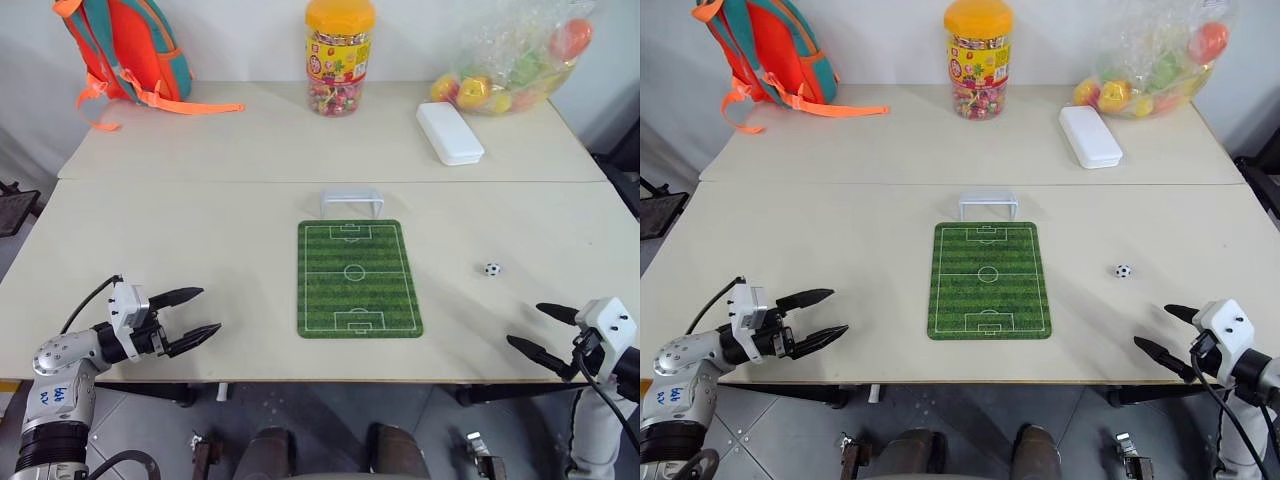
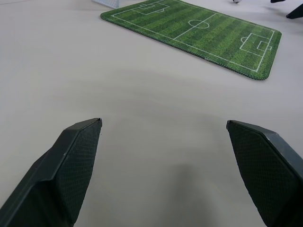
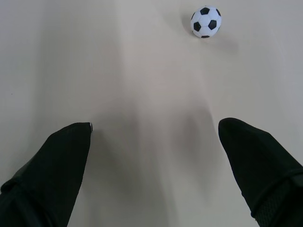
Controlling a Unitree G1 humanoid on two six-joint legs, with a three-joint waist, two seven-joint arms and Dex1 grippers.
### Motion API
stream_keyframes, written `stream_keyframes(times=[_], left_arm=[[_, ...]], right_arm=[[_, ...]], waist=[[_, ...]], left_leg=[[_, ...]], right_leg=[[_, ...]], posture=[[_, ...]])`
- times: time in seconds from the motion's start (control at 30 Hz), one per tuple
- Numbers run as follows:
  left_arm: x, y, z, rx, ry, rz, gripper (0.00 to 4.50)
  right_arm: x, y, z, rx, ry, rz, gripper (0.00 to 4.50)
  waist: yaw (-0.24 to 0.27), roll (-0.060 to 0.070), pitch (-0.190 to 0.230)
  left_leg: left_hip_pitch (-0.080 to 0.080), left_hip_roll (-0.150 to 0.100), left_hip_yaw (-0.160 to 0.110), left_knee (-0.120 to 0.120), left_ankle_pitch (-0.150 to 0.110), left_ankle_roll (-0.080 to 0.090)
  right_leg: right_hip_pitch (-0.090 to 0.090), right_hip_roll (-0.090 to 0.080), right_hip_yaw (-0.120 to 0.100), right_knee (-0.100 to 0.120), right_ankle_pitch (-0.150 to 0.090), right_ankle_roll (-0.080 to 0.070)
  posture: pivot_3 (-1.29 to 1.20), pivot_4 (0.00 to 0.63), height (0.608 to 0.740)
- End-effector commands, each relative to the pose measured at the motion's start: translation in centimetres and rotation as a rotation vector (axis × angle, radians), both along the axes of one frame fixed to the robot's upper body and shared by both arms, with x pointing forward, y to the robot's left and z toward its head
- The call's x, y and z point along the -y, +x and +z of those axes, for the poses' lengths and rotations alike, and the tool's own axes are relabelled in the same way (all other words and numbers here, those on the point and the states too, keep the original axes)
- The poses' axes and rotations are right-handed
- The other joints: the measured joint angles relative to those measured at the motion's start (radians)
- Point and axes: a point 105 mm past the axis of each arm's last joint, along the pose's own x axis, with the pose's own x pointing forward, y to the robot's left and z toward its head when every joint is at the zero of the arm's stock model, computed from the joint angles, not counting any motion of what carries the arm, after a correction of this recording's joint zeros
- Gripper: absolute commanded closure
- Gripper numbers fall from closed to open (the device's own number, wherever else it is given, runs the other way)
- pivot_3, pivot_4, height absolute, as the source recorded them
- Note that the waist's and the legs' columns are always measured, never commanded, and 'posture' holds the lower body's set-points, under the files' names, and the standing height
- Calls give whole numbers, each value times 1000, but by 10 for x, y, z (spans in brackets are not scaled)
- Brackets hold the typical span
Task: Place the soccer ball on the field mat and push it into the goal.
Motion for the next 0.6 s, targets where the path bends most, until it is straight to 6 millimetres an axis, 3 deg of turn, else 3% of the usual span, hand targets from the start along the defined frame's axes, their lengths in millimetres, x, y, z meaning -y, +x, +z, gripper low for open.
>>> stream_keyframes(times=[0.03,0.37,0.6], left_arm=[[-2,-3,-1,-12,38,-24,0],[1,6,7,-24,41,17,0],[28,17,37,100,-28,-131,0]], right_arm=[[5,2,13,58,-7,-21,7],[14,1,40,79,34,-173,7],[-15,28,65,80,118,-134,7]], waist=[[0,0,0],[2,0,0],[-1,0,0]], left_leg=[[0,0,0,0,0,0],[0,0,0,0,0,0],[-1,1,0,2,0,0]], right_leg=[[0,0,0,0,0,0],[0,0,0,0,0,0],[0,0,0,0,0,-1]], posture=[[0,150,740],[0,150,740],[0,150,740]])
